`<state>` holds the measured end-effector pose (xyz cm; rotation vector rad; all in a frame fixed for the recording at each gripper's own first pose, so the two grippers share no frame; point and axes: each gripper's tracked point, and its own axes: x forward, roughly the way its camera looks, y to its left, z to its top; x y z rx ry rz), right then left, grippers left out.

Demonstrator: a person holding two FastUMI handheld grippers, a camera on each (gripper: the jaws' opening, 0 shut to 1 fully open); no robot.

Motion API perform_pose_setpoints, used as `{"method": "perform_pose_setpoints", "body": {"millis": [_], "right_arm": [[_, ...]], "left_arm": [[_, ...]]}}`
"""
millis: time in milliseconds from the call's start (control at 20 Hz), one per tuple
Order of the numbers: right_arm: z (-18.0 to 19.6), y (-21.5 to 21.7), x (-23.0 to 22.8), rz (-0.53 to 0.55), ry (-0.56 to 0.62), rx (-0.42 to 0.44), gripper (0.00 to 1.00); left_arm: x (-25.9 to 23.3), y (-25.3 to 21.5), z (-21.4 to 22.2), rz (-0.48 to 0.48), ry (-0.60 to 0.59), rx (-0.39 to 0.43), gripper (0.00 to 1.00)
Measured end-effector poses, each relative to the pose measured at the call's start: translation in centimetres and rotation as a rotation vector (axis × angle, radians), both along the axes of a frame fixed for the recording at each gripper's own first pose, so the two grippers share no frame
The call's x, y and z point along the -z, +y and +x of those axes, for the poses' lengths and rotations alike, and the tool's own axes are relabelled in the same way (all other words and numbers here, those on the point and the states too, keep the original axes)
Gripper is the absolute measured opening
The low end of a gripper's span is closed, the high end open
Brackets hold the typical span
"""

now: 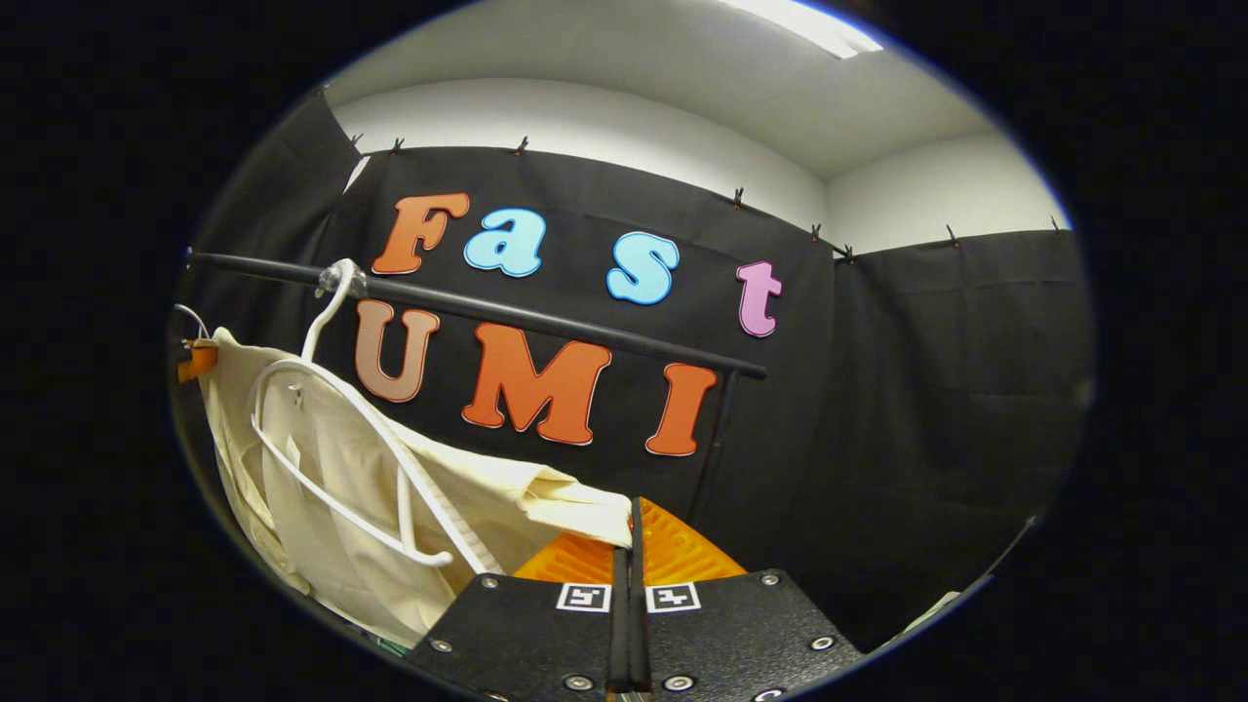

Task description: Grasp the clothes on the hanger with both hands and then place them into the laundry hamper below.

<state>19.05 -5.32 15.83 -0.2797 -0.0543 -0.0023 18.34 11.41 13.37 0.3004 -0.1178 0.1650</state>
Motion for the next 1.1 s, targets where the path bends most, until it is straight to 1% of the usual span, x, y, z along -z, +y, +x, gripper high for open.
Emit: {"method": "perform_pose_setpoints", "body": {"millis": [150,300,550,650,750,900,1100], "right_arm": [[0.1,-0.5,2.3,0.072,0.047,-0.010,0.00],[-0.7,-1.0,4.4,0.105,0.069,-0.009,0.00],[-2.3,-0.9,9.3,0.179,0.140,-0.001,0.00],[-3.1,-0.9,11.2,0.185,0.157,0.014,0.00],[-3.9,-1.0,12.3,0.178,0.158,0.040,0.00],[-5.0,-0.7,12.8,0.133,0.131,0.078,0.00],[-6.3,-0.2,13.4,0.138,0.115,0.111,0.00]], "left_arm": [[1.6,0.0,0.3,-0.013,0.034,-0.005,0.06],[3.3,0.5,0.2,-0.036,0.070,-0.015,0.06],[8.0,2.2,-0.7,-0.105,0.156,-0.044,0.06],[9.3,2.7,-1.6,-0.111,0.178,-0.050,0.06],[10.1,2.8,-2.6,-0.097,0.193,-0.057,0.06],[11.6,2.5,-3.5,-0.080,0.210,-0.057,0.06],[12.7,1.2,-3.7,-0.090,0.228,-0.029,0.06]]}}
